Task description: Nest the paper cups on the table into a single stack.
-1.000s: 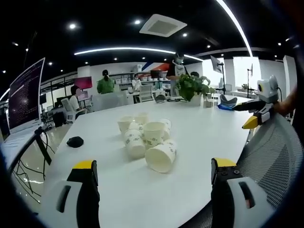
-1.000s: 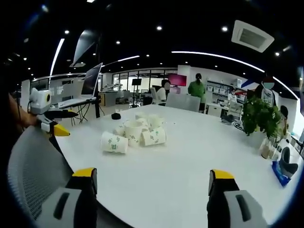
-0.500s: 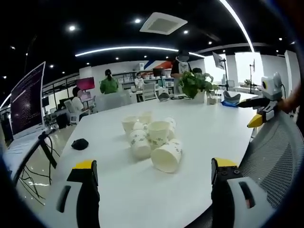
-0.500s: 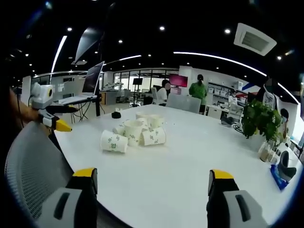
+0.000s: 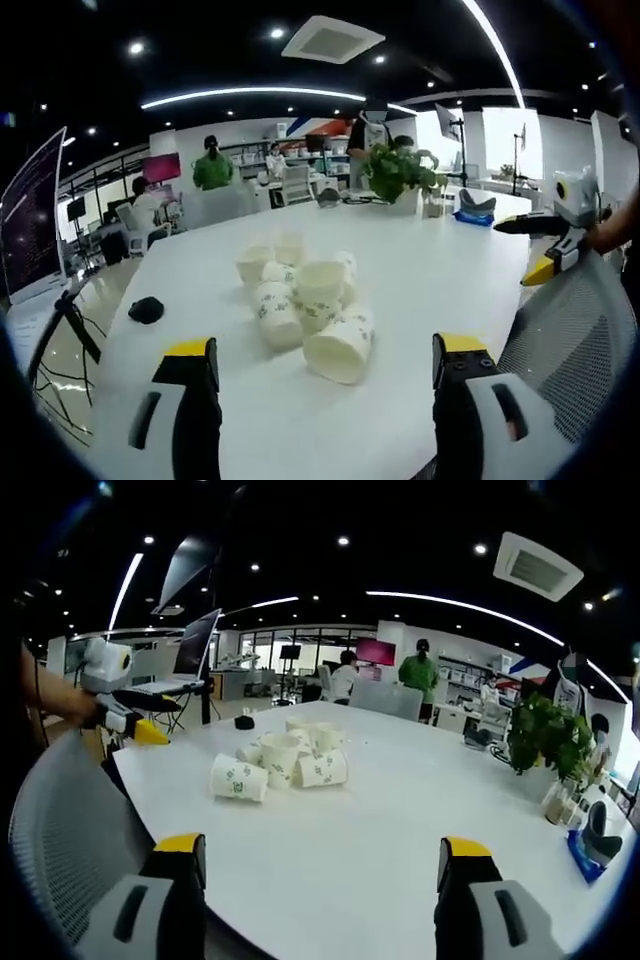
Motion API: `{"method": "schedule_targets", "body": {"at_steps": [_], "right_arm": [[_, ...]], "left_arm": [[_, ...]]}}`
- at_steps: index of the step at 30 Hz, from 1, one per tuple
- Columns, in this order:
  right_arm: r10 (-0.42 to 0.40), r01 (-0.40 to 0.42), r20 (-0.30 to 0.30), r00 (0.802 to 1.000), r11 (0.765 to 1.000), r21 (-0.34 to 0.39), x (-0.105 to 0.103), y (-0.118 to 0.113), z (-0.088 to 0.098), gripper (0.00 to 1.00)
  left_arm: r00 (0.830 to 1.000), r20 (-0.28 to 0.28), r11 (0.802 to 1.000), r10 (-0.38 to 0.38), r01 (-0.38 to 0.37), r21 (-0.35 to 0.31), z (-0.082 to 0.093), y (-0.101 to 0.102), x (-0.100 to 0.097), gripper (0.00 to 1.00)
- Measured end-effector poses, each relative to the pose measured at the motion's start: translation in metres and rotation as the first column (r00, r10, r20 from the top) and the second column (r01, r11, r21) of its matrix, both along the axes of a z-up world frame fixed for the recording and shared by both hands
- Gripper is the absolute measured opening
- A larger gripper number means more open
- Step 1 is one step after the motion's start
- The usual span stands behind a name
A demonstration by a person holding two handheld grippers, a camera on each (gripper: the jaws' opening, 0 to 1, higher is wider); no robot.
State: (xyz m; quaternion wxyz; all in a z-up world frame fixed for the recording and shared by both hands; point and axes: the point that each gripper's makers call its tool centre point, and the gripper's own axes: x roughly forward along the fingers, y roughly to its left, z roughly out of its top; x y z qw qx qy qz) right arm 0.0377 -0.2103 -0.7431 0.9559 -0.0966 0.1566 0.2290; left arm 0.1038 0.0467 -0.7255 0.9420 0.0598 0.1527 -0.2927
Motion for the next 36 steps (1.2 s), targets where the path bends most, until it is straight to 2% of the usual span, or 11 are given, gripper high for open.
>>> {"method": "schedule_targets", "body": {"at_steps": [5, 8, 14, 16, 21, 23, 28, 34, 36], "right_arm": [[-0.006, 0.006, -0.002, 1.0, 1.0, -0.007, 0.0, -0.001, -0.001, 0.97], [-0.009, 0.009, -0.003, 1.0, 1.0, -0.01, 0.0, -0.002, -0.001, 0.97], [-0.013, 0.012, -0.004, 1.0, 1.0, -0.011, 0.0, -0.003, -0.001, 0.95], [-0.012, 0.012, -0.005, 1.0, 1.0, -0.013, 0.0, -0.003, -0.001, 0.94], [-0.012, 0.012, -0.01, 1.0, 1.0, -0.012, -0.001, -0.002, -0.002, 0.92], [-0.012, 0.011, -0.011, 1.0, 1.0, -0.013, -0.001, -0.003, -0.002, 0.92], [-0.023, 0.023, -0.012, 1.0, 1.0, -0.014, -0.001, -0.005, -0.002, 0.92], [-0.027, 0.027, -0.014, 1.0, 1.0, -0.016, -0.001, -0.005, -0.003, 0.91], [-0.027, 0.026, -0.015, 1.0, 1.0, -0.017, -0.001, -0.005, -0.003, 0.91]], "left_arm": [[0.999, -0.04, 0.999, -0.005, 0.003, -0.037, -0.013, -0.01, 0.01, 0.83], [0.993, -0.117, 0.998, -0.005, -0.003, -0.066, -0.031, -0.013, 0.009, 0.81], [0.982, -0.191, 0.991, 0.006, -0.032, -0.13, -0.053, -0.009, 0.017, 0.75], [0.978, -0.21, 0.987, 0.003, -0.037, -0.157, -0.055, -0.009, 0.019, 0.71], [0.97, -0.242, 0.977, -0.031, -0.021, -0.212, -0.05, -0.025, 0.017, 0.58], [0.959, -0.279, 0.966, -0.053, -0.022, -0.259, -0.053, -0.027, 0.018, 0.52], [0.948, -0.308, 0.944, -0.075, -0.032, -0.328, -0.058, -0.028, 0.026, 0.42], [0.945, -0.319, 0.935, -0.075, -0.044, -0.352, -0.07, -0.028, 0.034, 0.35], [0.942, -0.324, 0.93, -0.085, -0.042, -0.366, -0.067, -0.031, 0.035, 0.33]]}}
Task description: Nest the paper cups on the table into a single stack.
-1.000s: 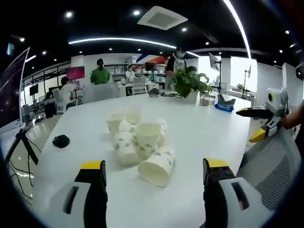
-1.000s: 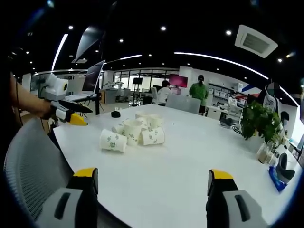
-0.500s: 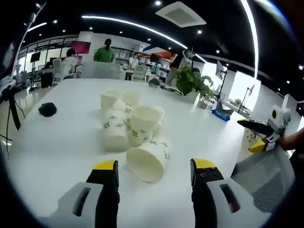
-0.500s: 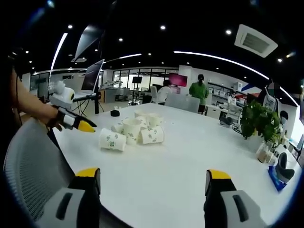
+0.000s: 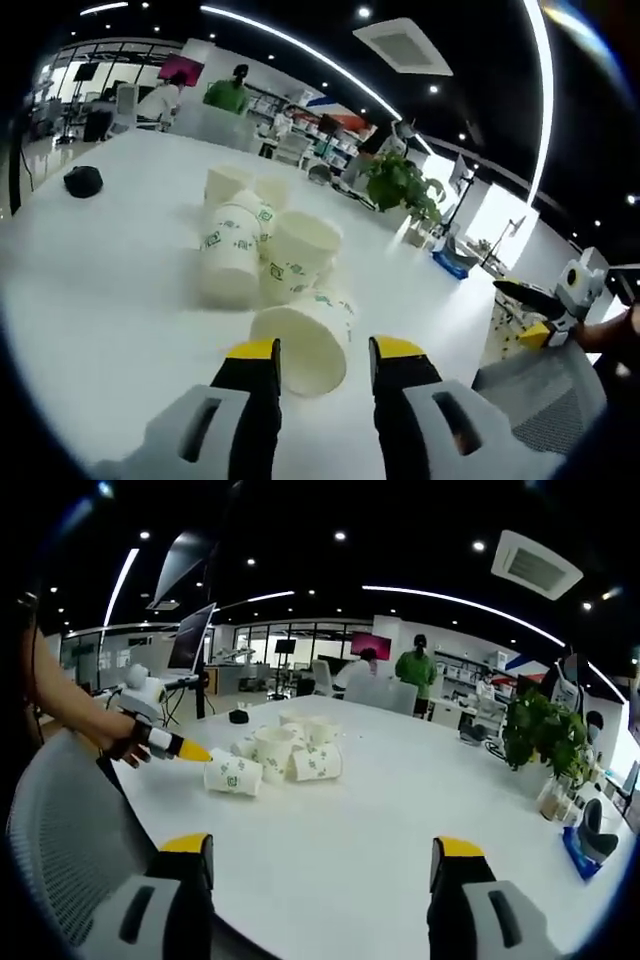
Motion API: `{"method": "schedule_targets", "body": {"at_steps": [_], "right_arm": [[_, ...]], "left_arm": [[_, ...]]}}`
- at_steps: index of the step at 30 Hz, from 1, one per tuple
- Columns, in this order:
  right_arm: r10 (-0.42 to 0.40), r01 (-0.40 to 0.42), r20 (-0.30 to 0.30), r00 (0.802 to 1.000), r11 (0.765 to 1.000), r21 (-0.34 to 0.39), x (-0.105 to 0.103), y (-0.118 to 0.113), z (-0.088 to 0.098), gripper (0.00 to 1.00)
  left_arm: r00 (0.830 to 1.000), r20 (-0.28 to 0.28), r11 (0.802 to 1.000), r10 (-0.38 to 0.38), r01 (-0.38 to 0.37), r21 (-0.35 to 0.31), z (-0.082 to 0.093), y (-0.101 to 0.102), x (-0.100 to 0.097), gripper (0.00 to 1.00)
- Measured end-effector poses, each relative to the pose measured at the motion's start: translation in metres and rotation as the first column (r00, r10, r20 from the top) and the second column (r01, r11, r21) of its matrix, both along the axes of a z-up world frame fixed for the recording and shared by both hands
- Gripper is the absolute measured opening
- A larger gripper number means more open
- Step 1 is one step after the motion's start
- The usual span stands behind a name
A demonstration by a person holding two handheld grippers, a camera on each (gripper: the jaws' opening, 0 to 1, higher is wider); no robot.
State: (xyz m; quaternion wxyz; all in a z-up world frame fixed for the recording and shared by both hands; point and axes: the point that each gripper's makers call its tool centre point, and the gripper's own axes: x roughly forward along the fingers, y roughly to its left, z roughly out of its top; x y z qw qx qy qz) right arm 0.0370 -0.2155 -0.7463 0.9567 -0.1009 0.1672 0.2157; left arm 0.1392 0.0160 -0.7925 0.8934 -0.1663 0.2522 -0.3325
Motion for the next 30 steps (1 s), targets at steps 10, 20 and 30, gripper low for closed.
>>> {"method": "schedule_targets", "body": {"at_steps": [10, 20, 30], "right_arm": [[-0.002, 0.002, -0.008, 1.0, 1.0, -0.008, 0.0, 0.0, -0.001, 0.89], [-0.003, 0.003, -0.01, 1.0, 1.0, -0.012, 0.0, -0.001, -0.002, 0.88], [-0.004, 0.003, -0.008, 1.0, 1.0, -0.015, 0.0, -0.001, -0.002, 0.88]], "left_arm": [[1.0, -0.007, 0.993, 0.014, -0.015, -0.114, 0.004, -0.008, 0.001, 0.18], [1.0, -0.025, 0.985, -0.004, -0.001, -0.173, 0.007, -0.009, 0.002, 0.05], [0.999, -0.012, 0.983, -0.045, 0.042, -0.176, 0.015, -0.019, -0.004, 0.0]]}}
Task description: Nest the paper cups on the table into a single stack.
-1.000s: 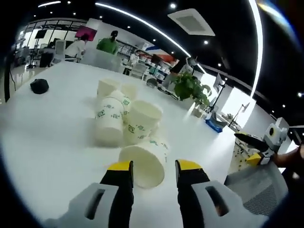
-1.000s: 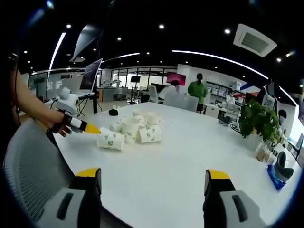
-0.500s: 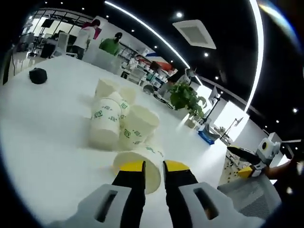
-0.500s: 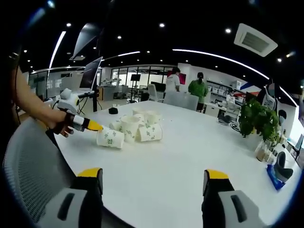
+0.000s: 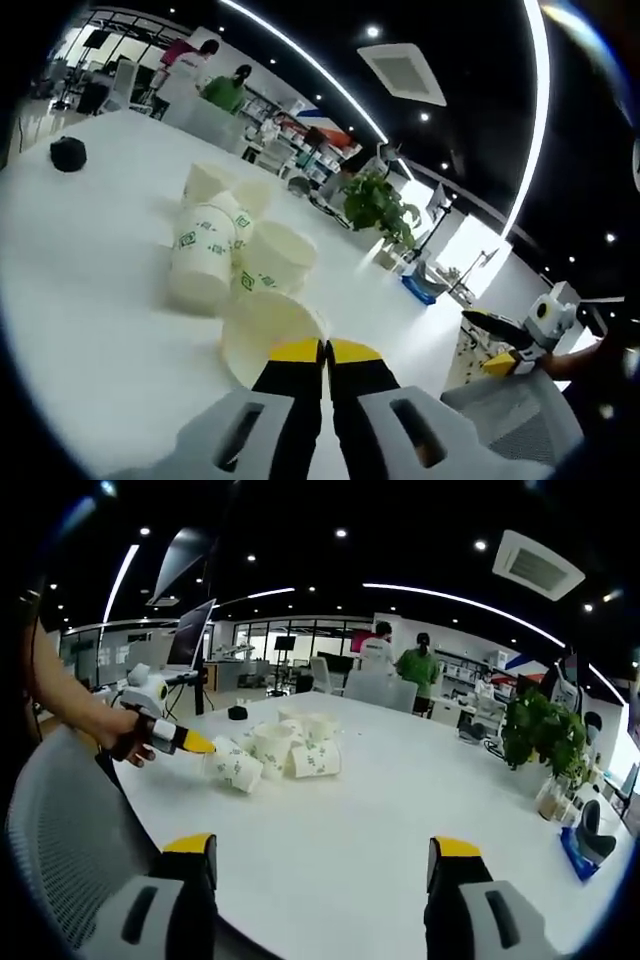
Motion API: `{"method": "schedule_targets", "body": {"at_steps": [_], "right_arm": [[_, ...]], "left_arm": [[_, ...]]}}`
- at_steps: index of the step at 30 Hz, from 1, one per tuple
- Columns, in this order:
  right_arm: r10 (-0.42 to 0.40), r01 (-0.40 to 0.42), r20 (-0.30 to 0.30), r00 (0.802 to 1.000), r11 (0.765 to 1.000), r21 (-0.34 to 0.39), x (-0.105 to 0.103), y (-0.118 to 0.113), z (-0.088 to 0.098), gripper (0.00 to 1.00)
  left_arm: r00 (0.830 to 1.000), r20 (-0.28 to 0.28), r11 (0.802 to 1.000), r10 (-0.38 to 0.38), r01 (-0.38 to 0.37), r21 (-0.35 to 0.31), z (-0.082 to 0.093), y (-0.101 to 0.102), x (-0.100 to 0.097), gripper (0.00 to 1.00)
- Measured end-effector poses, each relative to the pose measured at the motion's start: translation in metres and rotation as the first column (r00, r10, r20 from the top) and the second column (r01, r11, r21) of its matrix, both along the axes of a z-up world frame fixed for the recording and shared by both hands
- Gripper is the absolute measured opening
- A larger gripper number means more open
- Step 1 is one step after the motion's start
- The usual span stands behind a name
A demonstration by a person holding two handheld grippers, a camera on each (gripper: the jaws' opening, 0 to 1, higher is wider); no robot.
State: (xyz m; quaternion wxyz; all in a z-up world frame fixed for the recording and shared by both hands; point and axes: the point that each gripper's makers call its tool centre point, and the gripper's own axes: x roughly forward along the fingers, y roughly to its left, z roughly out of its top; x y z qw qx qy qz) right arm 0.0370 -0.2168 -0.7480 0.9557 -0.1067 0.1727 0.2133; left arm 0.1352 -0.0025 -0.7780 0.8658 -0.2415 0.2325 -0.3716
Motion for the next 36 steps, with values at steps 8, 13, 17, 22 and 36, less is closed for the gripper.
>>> {"method": "schedule_targets", "body": {"at_steps": [8, 13, 17, 22, 36], "right_arm": [[0.014, -0.014, 0.002, 1.0, 1.0, 0.007, 0.0, 0.003, 0.001, 0.89], [0.021, -0.021, 0.004, 1.0, 1.0, 0.009, -0.001, 0.004, 0.001, 0.9], [0.029, -0.03, 0.007, 1.0, 0.999, 0.013, -0.001, 0.005, 0.002, 0.91], [0.037, -0.037, 0.007, 0.999, 0.999, 0.016, -0.001, 0.007, 0.002, 0.93], [0.048, -0.048, 0.015, 0.999, 0.998, 0.027, -0.001, 0.009, 0.003, 0.95]], "left_arm": [[0.999, 0.036, 0.999, -0.034, 0.034, 0.025, 0.017, 0.002, -0.007, 0.0], [0.996, 0.068, 0.997, -0.057, 0.054, 0.056, 0.03, 0.002, -0.013, 0.0], [0.992, 0.09, 0.991, -0.088, 0.078, 0.11, 0.036, 0.005, -0.014, 0.0], [0.983, 0.118, 0.978, -0.137, 0.116, 0.173, 0.044, 0.005, -0.017, 0.0], [0.945, 0.153, 0.908, -0.288, 0.218, 0.359, 0.059, -0.007, -0.027, 0.0]]}}
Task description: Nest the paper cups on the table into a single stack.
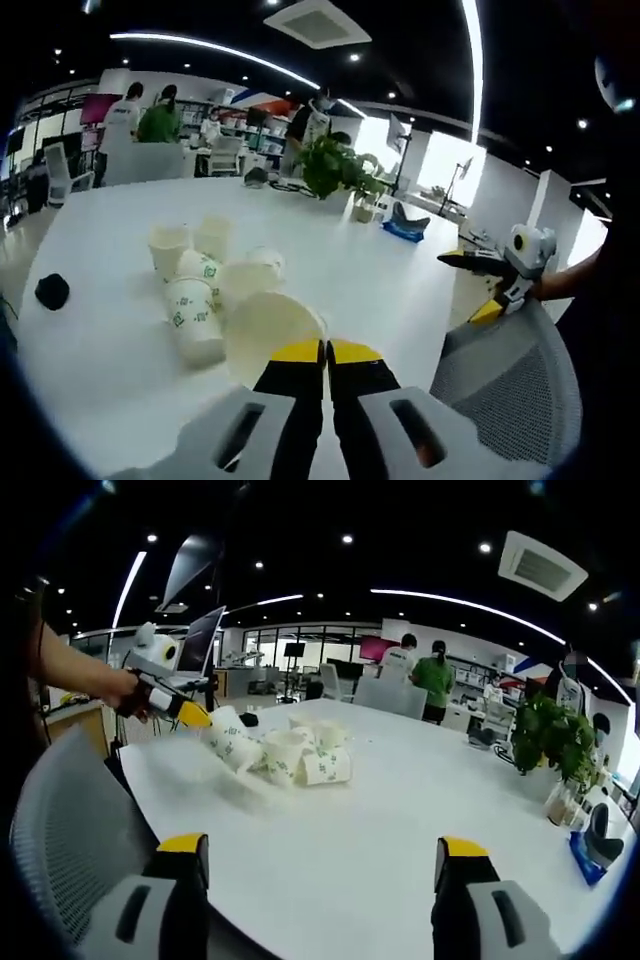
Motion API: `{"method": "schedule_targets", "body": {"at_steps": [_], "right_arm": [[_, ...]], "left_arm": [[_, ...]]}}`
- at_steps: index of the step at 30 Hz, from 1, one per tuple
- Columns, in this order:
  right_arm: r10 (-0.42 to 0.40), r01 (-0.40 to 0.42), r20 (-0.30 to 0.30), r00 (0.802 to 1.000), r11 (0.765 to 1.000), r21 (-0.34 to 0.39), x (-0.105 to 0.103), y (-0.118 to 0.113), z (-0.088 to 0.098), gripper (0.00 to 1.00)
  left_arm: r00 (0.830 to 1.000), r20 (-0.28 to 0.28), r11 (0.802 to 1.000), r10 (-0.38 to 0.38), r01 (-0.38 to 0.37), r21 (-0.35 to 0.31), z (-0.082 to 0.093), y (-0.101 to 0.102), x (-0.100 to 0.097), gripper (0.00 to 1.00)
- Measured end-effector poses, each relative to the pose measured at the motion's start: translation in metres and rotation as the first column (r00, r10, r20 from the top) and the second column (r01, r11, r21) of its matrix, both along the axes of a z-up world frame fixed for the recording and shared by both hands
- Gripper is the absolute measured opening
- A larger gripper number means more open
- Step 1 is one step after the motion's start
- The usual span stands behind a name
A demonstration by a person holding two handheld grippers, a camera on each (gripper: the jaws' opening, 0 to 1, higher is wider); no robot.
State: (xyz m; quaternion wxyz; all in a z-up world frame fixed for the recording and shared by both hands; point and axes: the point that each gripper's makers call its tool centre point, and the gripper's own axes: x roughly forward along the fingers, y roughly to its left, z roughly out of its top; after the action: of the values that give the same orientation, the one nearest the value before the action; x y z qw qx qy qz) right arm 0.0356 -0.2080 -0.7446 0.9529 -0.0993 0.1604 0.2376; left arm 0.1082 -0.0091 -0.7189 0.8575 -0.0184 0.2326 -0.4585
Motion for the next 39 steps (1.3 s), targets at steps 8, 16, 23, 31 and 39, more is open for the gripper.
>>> {"method": "schedule_targets", "body": {"at_steps": [8, 16, 23, 31, 39], "right_arm": [[0.0, 0.0, -0.002, 1.0, 1.0, 0.0, 0.0, 0.0, 0.0, 0.94], [-0.002, 0.002, -0.004, 1.0, 1.0, -0.002, 0.0, -0.001, 0.0, 0.94], [0.004, -0.004, -0.004, 1.0, 1.0, -0.001, -0.001, 0.001, 0.0, 0.94], [0.021, -0.021, -0.009, 1.0, 1.0, 0.003, -0.001, 0.003, -0.001, 0.94], [0.038, -0.038, -0.01, 0.999, 0.999, -0.002, -0.002, 0.006, -0.002, 0.94]], "left_arm": [[0.992, 0.06, 0.985, -0.108, 0.098, 0.139, -0.002, -0.009, -0.005, 0.0], [0.97, 0.097, 0.941, -0.225, 0.19, 0.281, -0.012, -0.014, -0.007, 0.0], [0.949, 0.1, 0.893, -0.3, 0.242, 0.378, -0.021, -0.015, -0.007, 0.0], [0.9, 0.089, 0.795, -0.428, 0.328, 0.51, -0.032, -0.02, -0.009, 0.0], [0.838, 0.071, 0.701, -0.542, 0.404, 0.588, -0.04, -0.036, -0.009, 0.0]]}}
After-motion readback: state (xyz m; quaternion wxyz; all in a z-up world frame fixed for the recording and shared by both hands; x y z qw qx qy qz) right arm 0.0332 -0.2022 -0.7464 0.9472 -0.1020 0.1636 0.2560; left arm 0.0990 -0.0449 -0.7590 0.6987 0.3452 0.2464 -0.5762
